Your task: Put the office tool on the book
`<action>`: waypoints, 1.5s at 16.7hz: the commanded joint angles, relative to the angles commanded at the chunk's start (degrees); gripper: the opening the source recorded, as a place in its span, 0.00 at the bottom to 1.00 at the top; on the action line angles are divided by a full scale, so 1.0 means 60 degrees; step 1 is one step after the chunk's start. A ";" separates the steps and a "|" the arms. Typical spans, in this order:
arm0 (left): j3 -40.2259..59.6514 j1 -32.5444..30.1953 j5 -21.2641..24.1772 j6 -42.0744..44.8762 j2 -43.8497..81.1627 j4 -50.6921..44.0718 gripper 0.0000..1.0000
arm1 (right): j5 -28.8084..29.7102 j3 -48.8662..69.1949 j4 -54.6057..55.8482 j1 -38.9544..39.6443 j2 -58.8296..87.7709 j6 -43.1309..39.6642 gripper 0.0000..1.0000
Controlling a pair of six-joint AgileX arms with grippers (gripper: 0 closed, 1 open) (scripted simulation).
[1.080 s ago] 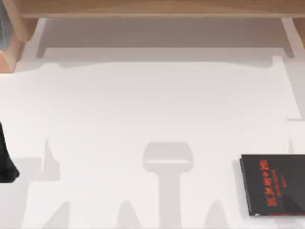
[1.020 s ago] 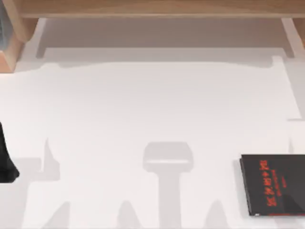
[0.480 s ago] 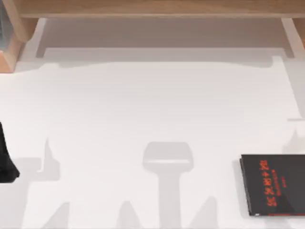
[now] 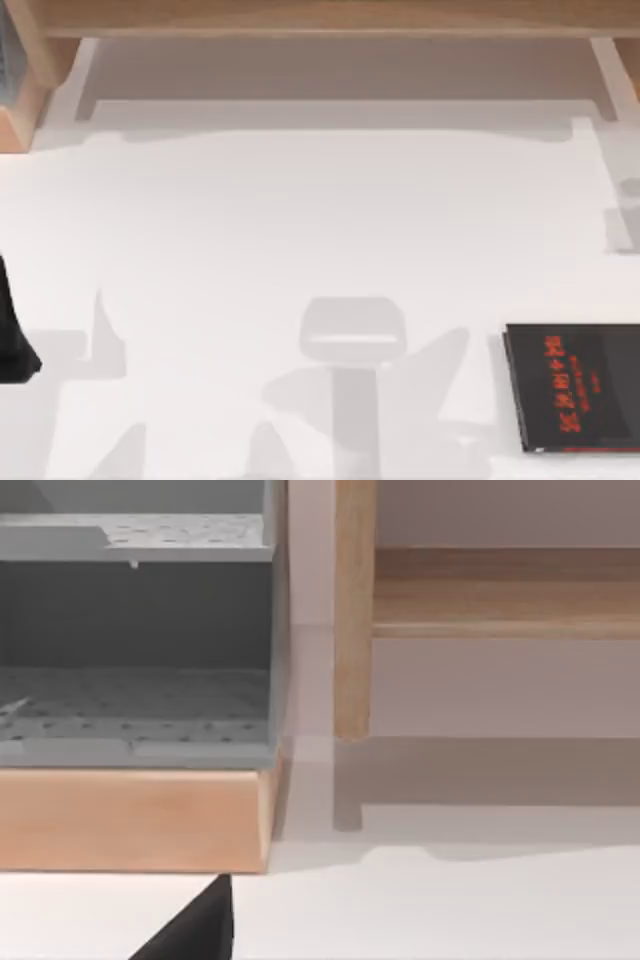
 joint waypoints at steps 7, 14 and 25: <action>0.0000 0.0000 0.0000 0.0000 0.0000 0.0000 1.00 | -0.0144 0.6961 -0.3697 -0.1038 0.7195 -0.1501 1.00; 0.0000 0.0000 0.0000 0.0000 0.0000 0.0000 1.00 | -0.0284 1.2403 -0.6344 -0.1588 1.2801 -0.2731 1.00; 0.0000 0.0000 0.0000 0.0000 0.0000 0.0000 1.00 | -0.0355 1.4094 -0.7144 -0.1576 1.4560 -0.3101 1.00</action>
